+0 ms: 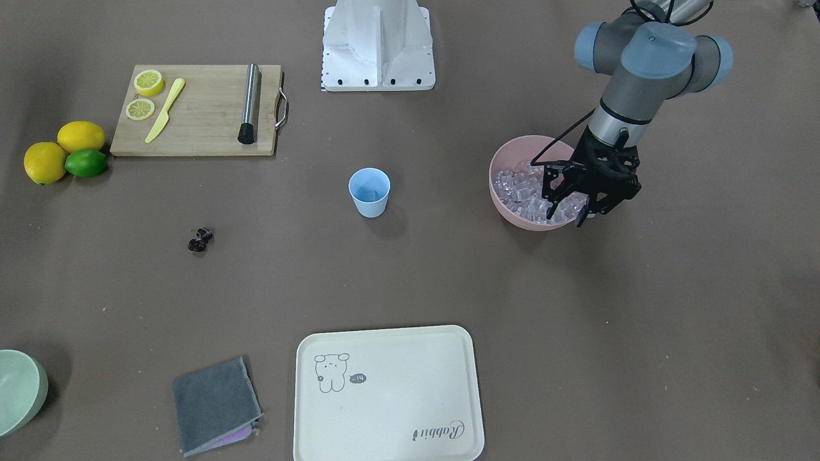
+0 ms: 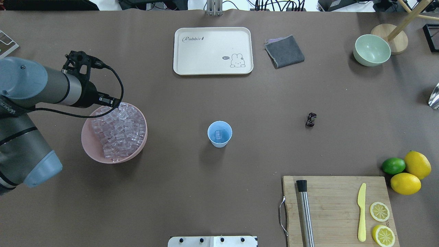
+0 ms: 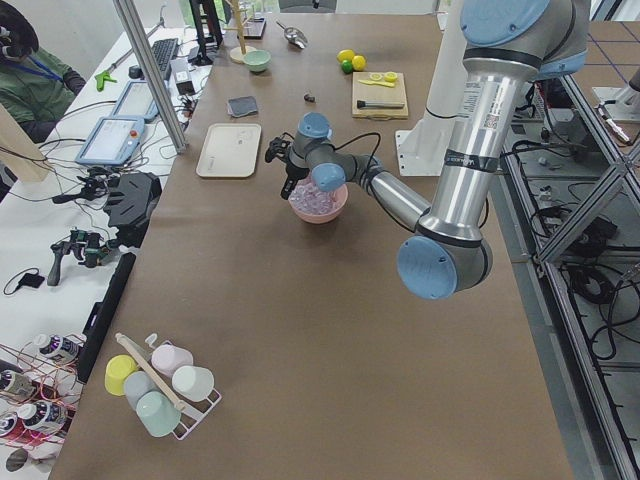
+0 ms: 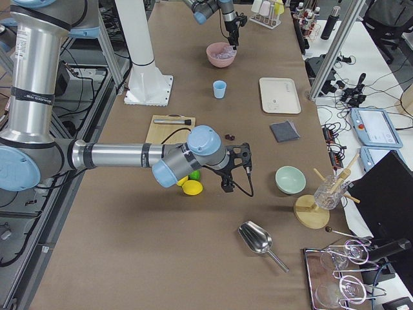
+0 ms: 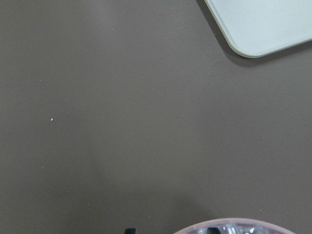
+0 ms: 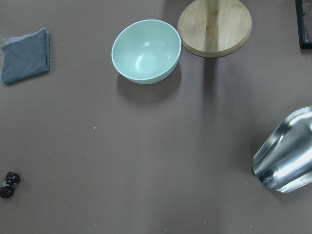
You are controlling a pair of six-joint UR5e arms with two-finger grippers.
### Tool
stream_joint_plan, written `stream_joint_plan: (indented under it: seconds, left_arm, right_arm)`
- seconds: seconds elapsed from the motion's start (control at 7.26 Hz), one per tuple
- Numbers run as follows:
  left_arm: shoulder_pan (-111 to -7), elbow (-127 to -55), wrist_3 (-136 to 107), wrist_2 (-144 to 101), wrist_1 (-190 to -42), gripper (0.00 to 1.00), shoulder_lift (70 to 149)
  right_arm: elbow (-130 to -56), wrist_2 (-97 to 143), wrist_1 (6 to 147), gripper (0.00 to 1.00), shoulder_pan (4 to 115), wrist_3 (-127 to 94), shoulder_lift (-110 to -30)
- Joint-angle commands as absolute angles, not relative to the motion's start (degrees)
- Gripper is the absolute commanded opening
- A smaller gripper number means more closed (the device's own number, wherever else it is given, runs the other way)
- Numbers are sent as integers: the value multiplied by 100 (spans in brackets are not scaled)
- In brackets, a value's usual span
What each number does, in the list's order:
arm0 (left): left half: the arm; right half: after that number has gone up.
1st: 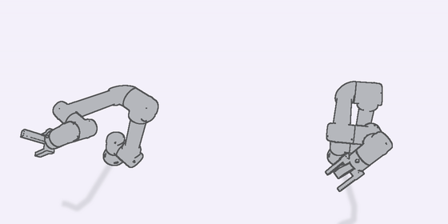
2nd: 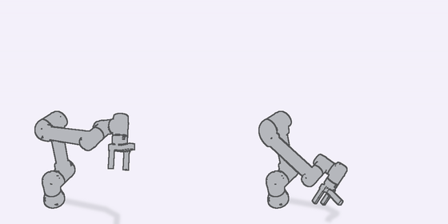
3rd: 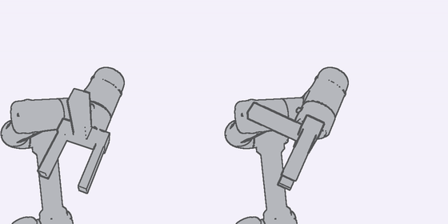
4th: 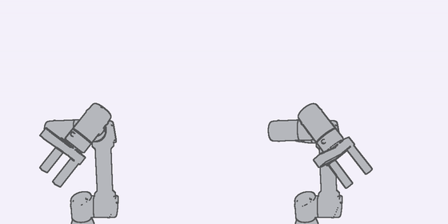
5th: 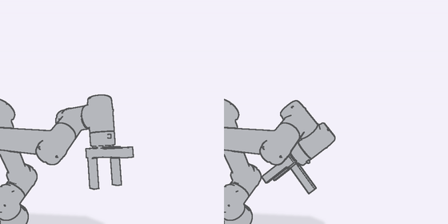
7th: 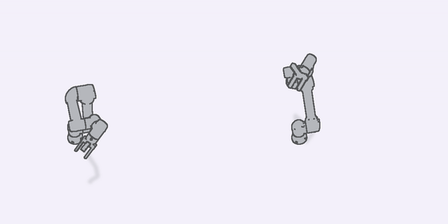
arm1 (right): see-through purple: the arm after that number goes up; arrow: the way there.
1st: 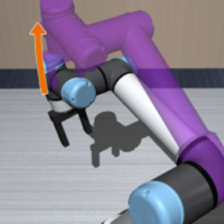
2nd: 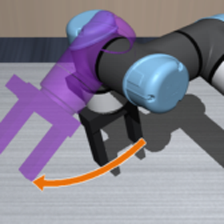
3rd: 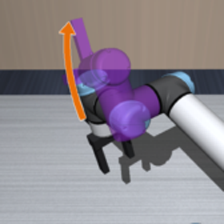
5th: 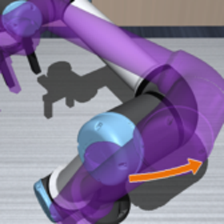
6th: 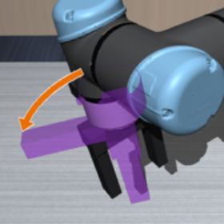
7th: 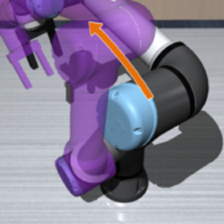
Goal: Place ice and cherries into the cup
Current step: 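Move the left gripper back over the pink ice bowl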
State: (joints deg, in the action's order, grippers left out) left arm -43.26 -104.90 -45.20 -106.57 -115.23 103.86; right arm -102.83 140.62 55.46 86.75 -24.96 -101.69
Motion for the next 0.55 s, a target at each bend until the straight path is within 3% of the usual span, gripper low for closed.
stream_joint_plan:
  seconds: [0.0,0.41]
  left_arm:
    - [-4315,-10494,-4526,-10652,-11522,58,10362]
    - [-4254,-10494,-4535,-10652,-11522,51,10362]
  right_arm:
    - [-10283,14062,5546,100,8675,-2496,-10169]
    - [-10283,14062,5546,100,8675,-2496,-10169]
